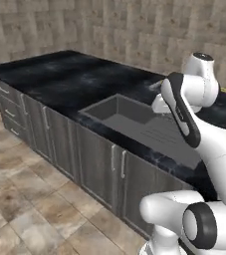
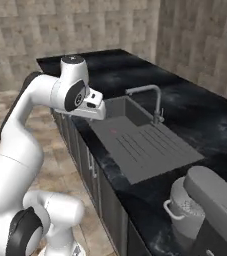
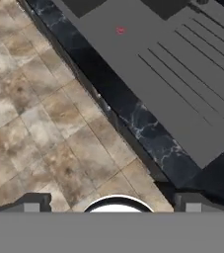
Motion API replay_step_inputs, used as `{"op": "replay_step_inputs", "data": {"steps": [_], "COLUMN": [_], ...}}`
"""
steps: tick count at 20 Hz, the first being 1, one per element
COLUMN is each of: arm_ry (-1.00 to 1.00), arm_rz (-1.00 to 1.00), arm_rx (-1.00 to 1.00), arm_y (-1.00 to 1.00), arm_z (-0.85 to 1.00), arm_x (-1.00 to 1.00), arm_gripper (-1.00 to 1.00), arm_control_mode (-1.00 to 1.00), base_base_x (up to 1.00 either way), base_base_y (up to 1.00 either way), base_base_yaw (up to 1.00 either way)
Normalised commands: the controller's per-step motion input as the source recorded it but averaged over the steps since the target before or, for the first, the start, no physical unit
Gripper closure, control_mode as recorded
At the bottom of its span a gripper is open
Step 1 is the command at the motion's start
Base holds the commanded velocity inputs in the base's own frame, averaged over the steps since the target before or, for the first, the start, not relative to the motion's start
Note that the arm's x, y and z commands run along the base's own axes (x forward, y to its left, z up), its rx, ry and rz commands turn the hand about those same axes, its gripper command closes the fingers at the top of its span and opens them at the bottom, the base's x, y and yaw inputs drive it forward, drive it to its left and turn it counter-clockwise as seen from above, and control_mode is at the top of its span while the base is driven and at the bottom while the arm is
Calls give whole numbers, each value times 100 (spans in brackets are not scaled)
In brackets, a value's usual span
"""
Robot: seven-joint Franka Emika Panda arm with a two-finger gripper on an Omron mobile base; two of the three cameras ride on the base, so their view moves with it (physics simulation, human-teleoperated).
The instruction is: Navigate to the toaster oven.
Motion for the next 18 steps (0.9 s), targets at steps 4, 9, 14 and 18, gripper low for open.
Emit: {"op": "replay_step_inputs", "data": {"steps": [4,9,14,18], "arm_ry": [0,0,0,0], "arm_rz": [0,0,0,0], "arm_rx": [0,0,0,0], "arm_y": [0,0,0,0], "arm_z": [0,0,0,0], "arm_x": [0,0,0,0], "arm_gripper": [-100,-100,-100,-100], "arm_control_mode": [100,100,100,100], "base_base_x": [0,0,0,0], "base_base_y": [34,34,28,0], "base_base_yaw": [98,97,83,0]}}
